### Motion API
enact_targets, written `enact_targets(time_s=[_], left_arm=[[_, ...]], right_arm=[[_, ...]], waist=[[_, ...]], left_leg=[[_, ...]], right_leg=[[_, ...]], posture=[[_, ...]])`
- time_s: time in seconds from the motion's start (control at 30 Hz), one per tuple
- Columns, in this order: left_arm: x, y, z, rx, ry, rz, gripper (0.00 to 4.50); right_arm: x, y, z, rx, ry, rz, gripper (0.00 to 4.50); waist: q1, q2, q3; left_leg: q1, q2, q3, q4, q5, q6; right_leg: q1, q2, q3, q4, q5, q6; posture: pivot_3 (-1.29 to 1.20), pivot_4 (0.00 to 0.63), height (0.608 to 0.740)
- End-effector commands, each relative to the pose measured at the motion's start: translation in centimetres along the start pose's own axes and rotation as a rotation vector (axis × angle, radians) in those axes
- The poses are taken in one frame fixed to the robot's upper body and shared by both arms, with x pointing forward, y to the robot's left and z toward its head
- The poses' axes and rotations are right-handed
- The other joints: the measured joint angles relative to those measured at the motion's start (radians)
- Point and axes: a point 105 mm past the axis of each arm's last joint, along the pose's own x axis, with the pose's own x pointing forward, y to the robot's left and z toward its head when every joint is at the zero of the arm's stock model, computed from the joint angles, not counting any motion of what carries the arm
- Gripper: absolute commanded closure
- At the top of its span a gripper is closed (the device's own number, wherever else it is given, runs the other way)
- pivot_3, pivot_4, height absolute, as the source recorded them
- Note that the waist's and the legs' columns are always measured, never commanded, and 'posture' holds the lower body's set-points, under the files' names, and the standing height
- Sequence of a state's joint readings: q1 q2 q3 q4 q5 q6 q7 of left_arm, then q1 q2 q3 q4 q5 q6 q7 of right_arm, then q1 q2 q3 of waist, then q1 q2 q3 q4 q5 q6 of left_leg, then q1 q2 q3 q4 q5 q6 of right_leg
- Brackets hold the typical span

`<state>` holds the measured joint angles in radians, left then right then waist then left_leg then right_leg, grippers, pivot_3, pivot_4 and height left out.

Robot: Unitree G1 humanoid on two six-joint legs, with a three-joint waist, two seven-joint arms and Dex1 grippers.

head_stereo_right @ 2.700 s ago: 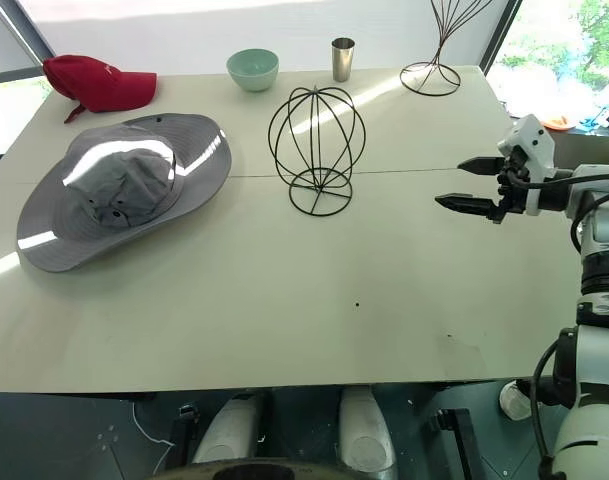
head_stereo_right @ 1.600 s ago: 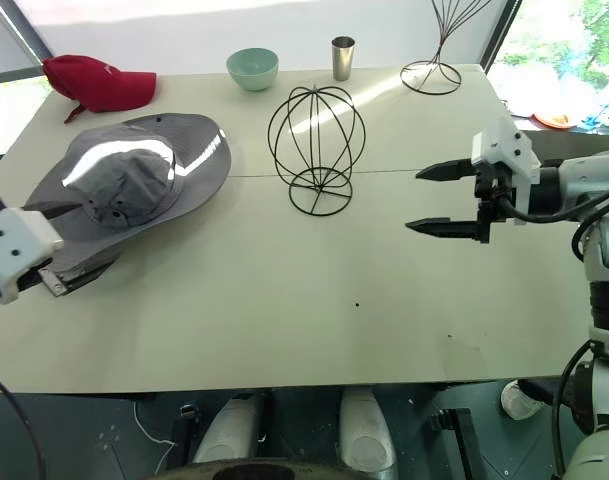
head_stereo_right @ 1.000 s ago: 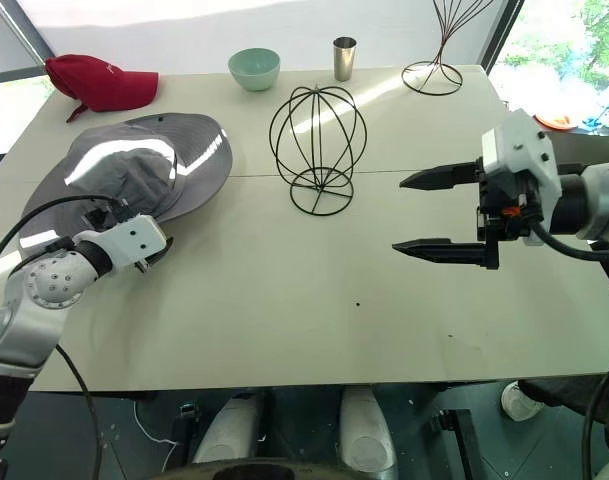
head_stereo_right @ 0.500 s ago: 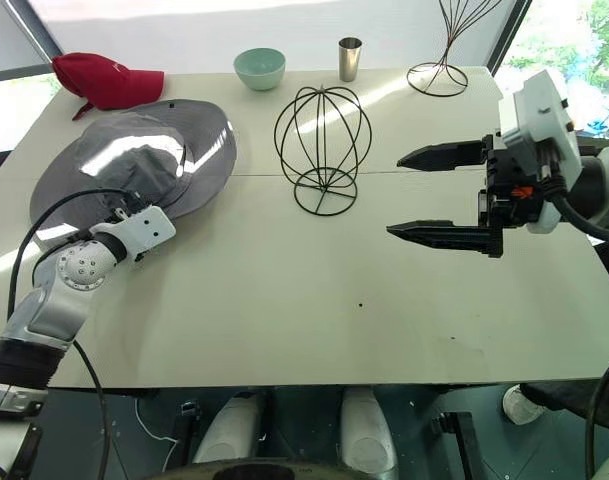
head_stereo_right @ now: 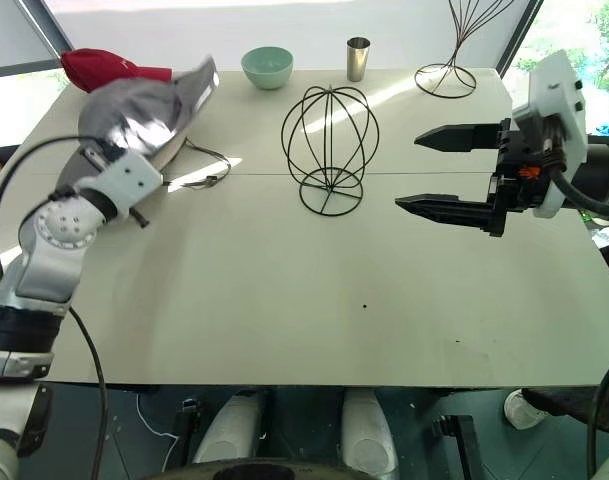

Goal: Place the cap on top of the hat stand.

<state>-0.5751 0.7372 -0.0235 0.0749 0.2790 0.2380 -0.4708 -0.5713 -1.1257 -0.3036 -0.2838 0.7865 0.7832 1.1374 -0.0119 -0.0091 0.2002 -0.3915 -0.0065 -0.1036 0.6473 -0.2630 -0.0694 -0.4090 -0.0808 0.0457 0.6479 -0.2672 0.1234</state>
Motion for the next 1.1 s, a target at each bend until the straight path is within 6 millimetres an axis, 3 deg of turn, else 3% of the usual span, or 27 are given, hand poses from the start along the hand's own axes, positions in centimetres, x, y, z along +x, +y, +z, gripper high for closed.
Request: enact_targets(time_s=[0.03, 0.2, 0.27, 0.37, 0.47, 0.73, 0.9, 1.1], left_arm=[[-0.3, 5.4, 8.3, 0.069, -0.262, 0.131, 4.46], [-0.8, 6.6, 15.6, 0.161, -0.506, 0.152, 4.46], [-1.3, 5.5, 18.2, 0.278, -0.607, 0.135, 4.46], [-1.9, 3.2, 19.7, 0.475, -0.703, 0.106, 4.46], [-1.9, 0.4, 19.3, 0.687, -0.753, 0.058, 4.46], [-1.6, -5.4, 16.5, 1.013, -0.861, -0.019, 4.46], [-1.3, -7.6, 14.8, 1.160, -0.927, -0.050, 4.46], [-1.2, -8.6, 13.7, 1.198, -0.971, -0.068, 4.46]], right_arm=[[-1.7, -1.2, 1.2, -0.068, -0.007, -0.089, 0.00], [-2.4, -1.6, 1.2, -0.050, -0.022, -0.128, 0.00], [-2.6, -1.6, 1.3, -0.043, -0.030, -0.141, 0.00], [-2.9, -1.7, 1.3, -0.040, -0.037, -0.162, 0.00], [-3.2, -1.7, 1.3, -0.033, -0.036, -0.190, 0.00], [-4.0, -1.6, 1.1, -0.011, -0.039, -0.235, 0.00], [-4.6, -1.6, -0.6, 0.007, 0.031, -0.262, 0.00], [-5.2, -1.9, -2.3, 0.022, 0.089, -0.305, 0.00]], waist=[[0.002, -0.003, 0.002], [-0.002, -0.002, 0.001], [-0.004, -0.002, 0.001], [-0.008, -0.002, 0.001], [-0.007, -0.002, 0.001], [-0.001, -0.002, 0.001], [0.003, -0.002, 0.001], [0.002, -0.002, 0.001]], left_leg=[[-0.001, 0.000, -0.001, 0.000, 0.000, 0.000], [-0.001, -0.001, -0.001, 0.001, 0.000, 0.000], [-0.001, -0.001, -0.001, 0.000, 0.000, 0.000], [-0.001, -0.001, -0.001, 0.000, 0.000, 0.000], [0.000, -0.001, -0.001, 0.000, 0.000, 0.000], [0.000, -0.001, -0.001, 0.001, 0.000, 0.001], [0.000, -0.001, -0.001, 0.001, 0.000, 0.001], [0.000, -0.002, -0.001, 0.001, 0.000, 0.001]], right_leg=[[0.000, 0.000, -0.001, 0.000, 0.000, 0.000], [0.000, -0.001, -0.001, -0.001, 0.000, 0.001], [0.000, -0.001, -0.001, -0.001, 0.000, 0.001], [0.000, 0.000, -0.001, 0.000, 0.000, 0.001], [0.000, 0.000, 0.000, 0.000, 0.000, 0.001], [0.000, 0.000, 0.000, 0.000, 0.000, 0.001], [0.001, 0.000, 0.000, 0.000, 0.000, 0.001], [0.001, -0.001, 0.000, 0.000, 0.001, 0.002]], posture=[[0.00, 0.150, 0.740], [0.00, 0.150, 0.740], [0.00, 0.150, 0.740], [0.00, 0.150, 0.740], [0.00, 0.150, 0.740], [0.00, 0.150, 0.740], [0.00, 0.150, 0.740], [0.00, 0.150, 0.740]])
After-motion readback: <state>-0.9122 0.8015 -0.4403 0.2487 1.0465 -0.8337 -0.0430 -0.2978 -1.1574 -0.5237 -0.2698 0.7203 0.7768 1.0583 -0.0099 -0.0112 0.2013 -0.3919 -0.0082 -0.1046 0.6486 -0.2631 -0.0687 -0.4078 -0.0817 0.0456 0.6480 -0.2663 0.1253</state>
